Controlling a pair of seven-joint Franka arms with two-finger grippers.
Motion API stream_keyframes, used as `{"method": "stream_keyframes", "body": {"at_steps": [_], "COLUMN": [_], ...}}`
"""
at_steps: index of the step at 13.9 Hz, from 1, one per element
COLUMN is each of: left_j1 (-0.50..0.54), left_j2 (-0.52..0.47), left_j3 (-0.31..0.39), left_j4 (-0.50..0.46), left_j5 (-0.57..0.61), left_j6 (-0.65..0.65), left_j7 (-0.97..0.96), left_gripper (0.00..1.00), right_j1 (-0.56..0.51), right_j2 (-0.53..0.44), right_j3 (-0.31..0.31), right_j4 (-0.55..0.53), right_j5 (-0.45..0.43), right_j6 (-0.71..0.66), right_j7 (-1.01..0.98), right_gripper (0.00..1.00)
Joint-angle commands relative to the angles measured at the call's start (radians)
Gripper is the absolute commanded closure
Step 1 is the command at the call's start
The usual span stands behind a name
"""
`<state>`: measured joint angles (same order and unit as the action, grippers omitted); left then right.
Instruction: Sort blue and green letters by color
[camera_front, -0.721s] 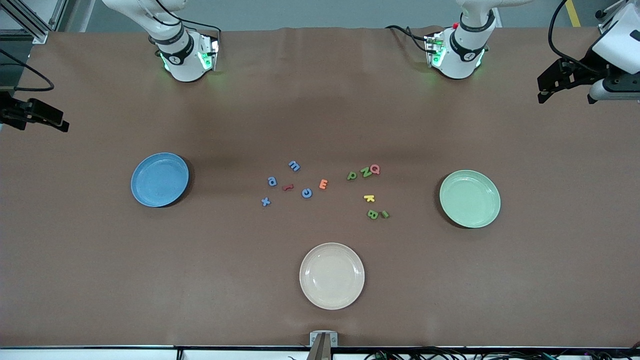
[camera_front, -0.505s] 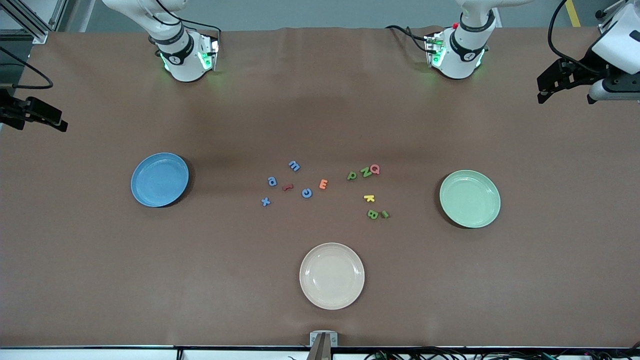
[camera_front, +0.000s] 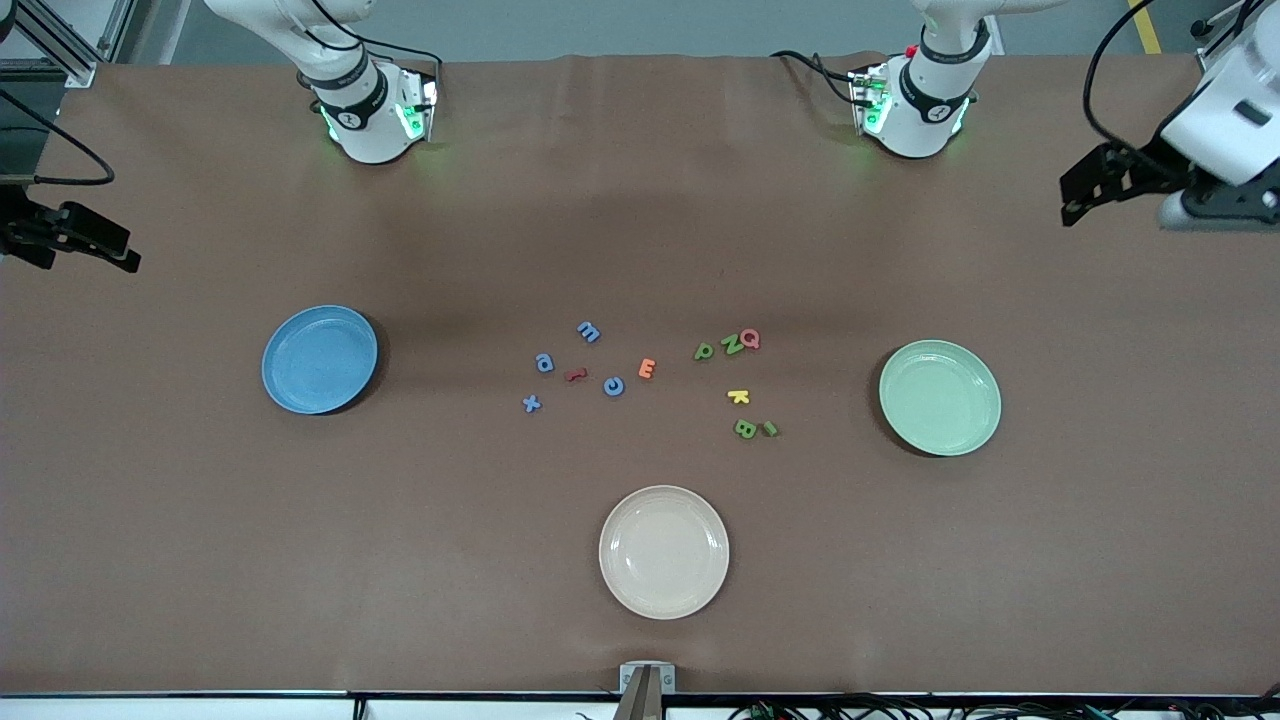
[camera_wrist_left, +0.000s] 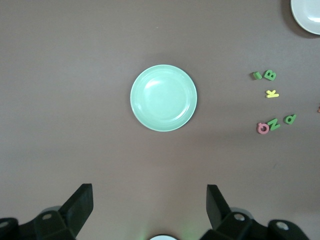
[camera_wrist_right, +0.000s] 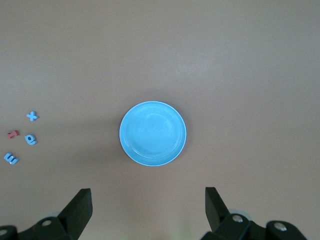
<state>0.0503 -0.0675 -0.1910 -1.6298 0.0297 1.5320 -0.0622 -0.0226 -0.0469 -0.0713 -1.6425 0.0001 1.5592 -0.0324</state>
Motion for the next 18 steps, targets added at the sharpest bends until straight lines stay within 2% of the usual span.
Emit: {"method": "stream_keyframes", "body": {"at_steps": [1,6,11,13,15,17,18], "left_j1": [-0.007,-0.016,-0.104,-0.144,-0.168,-0.182,-0.194], "left_j2": [0.078,0.259,0.458,0.529,0.596,0.649,0.673], "left_j3": [-0.034,-0.154,-0.16,-0.159,-0.16,-0.16,-0.162], "left_j4": [-0.027,-0.05,-0.053,-0.053,-0.047,-0.047,-0.05], "left_j5": [-0.016,-0.004,0.018,0.057,0.122,0.124,0.124], "left_j6": [0.094,0.278,0.492,0.56,0.617,0.675,0.697], "left_j7": [-0.106,-0.479,-0.812,-0.943,-1.089,-1.16,-1.165], "left_gripper": [0.0,0.0,0.0,0.04,0.13,0.21,0.22], "right_j1": [-0.004,-0.004,-0.002,-0.002,-0.002,-0.004,-0.002], "right_j2": [-0.036,-0.059,-0.065,-0.065,-0.061,-0.056,-0.054], "right_j3": [0.007,0.007,0.007,0.007,0.007,0.007,0.007], "right_j4": [-0.033,-0.068,-0.071,-0.069,-0.06,-0.043,-0.034], "right_j5": [0.009,0.011,0.012,0.014,0.014,0.017,0.015], "right_j6": [0.007,0.012,0.01,0.009,0.004,-0.001,-0.001], "right_j7": [-0.007,-0.007,-0.007,-0.007,-0.007,-0.004,-0.007], "right_gripper": [0.0,0.0,0.0,0.0,0.0,0.0,0.0]}}
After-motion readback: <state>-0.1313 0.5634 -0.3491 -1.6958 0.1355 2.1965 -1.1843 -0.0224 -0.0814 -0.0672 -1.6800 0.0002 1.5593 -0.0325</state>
